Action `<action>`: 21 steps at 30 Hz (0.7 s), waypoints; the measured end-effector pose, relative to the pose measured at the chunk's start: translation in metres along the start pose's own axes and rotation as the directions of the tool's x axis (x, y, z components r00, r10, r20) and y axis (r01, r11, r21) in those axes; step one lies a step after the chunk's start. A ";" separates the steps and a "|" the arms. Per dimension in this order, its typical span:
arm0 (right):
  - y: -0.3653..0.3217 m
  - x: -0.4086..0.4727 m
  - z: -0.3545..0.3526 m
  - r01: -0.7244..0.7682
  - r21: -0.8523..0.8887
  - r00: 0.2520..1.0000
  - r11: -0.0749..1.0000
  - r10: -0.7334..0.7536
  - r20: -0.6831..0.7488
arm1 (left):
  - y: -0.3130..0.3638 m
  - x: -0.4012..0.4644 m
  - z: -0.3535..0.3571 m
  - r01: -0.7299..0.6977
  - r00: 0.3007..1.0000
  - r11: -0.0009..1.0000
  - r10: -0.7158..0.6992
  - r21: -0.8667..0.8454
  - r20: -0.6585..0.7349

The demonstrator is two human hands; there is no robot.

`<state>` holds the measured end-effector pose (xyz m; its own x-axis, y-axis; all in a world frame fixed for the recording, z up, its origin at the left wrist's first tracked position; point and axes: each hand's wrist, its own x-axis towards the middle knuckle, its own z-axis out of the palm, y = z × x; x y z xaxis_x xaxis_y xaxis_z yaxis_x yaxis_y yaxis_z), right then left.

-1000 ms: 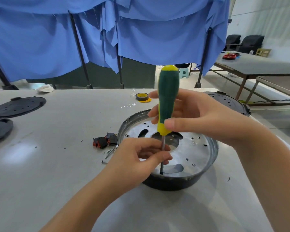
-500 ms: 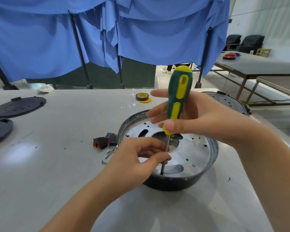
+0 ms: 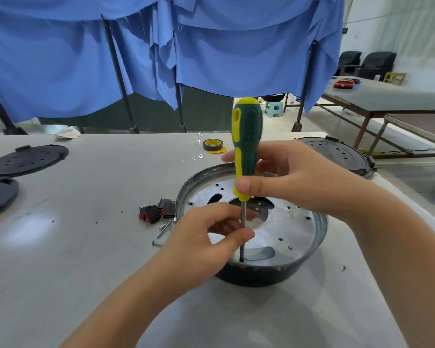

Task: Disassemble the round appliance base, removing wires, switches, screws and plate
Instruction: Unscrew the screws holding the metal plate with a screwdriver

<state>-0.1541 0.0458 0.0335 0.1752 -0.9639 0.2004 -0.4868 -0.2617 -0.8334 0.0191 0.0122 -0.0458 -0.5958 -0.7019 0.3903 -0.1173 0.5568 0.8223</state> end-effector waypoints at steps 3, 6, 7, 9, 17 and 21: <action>0.000 0.000 0.000 -0.010 -0.046 1.000 0.999 0.010 -0.016 | 0.000 0.000 -0.001 -0.012 1.000 1.000 0.011 0.019 0.012; 0.001 -0.002 -0.001 0.031 0.056 0.999 0.998 -0.032 0.015 | 0.001 0.000 0.000 -0.017 1.000 1.000 0.016 0.015 0.015; 0.001 -0.002 -0.001 0.046 0.082 0.999 0.996 -0.047 0.005 | 0.001 0.000 0.001 -0.013 1.000 1.000 0.013 0.004 0.004; 0.000 -0.001 0.000 0.074 0.100 0.997 0.992 -0.072 -0.030 | 0.000 0.000 0.002 0.004 1.000 1.000 -0.005 -0.014 -0.026; 0.001 -0.003 -0.001 0.104 0.136 0.994 0.985 -0.106 0.004 | 0.000 -0.001 0.000 0.040 0.999 0.999 -0.040 0.005 0.025; 0.002 -0.003 -0.002 0.081 0.243 0.994 0.967 -0.097 0.056 | 0.003 -0.003 -0.005 0.049 0.990 0.996 -0.039 -0.073 0.137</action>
<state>-0.1576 0.0479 0.0327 0.2697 -0.9296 0.2511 -0.2483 -0.3191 -0.9146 0.0246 0.0135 -0.0427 -0.6937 -0.6558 0.2978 -0.0884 0.4878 0.8684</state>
